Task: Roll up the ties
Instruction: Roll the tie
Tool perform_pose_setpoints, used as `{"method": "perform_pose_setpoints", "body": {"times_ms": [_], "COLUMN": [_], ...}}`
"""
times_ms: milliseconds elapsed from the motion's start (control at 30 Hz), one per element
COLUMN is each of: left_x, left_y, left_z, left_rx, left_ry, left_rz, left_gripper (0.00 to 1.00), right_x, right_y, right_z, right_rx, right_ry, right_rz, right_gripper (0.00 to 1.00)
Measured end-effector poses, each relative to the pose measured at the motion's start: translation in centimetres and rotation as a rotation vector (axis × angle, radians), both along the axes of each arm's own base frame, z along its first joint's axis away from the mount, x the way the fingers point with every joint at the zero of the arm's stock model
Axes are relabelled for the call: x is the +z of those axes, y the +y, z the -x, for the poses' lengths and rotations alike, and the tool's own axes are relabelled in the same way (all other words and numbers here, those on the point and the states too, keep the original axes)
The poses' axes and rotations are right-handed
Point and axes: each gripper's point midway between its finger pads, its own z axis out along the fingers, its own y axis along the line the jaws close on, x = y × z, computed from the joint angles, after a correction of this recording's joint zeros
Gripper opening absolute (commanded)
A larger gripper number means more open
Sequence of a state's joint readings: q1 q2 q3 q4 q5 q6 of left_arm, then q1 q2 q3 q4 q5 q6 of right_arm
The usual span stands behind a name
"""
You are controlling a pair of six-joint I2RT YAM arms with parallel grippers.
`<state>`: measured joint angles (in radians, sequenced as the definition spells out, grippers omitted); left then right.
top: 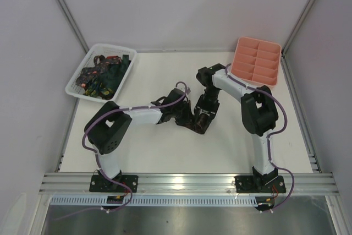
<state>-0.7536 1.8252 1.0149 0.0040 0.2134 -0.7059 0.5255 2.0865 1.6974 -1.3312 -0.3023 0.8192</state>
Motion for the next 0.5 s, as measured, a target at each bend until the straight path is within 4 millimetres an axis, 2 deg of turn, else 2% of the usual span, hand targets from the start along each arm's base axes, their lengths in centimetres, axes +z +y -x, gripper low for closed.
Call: {"method": "perform_pose_setpoints", "body": {"times_ms": [333,500], "left_x": [-0.8,-0.7], "left_y": [1.6,2.6], "left_z": [-0.1,-0.5], "left_rx": [0.017,0.036], "left_ry": [0.021,0.016], "left_rz": [-0.057,-0.082], "left_gripper": [0.00,0.01], "right_x": [-0.1,-0.5], "right_y": [1.4,2.1], "right_z": [-1.8,-2.7], "right_rx": [-0.015,-0.023], "right_ry": [-0.009,-0.010], "right_rz": [-0.027,-0.034], "right_gripper": [0.54,0.56]}}
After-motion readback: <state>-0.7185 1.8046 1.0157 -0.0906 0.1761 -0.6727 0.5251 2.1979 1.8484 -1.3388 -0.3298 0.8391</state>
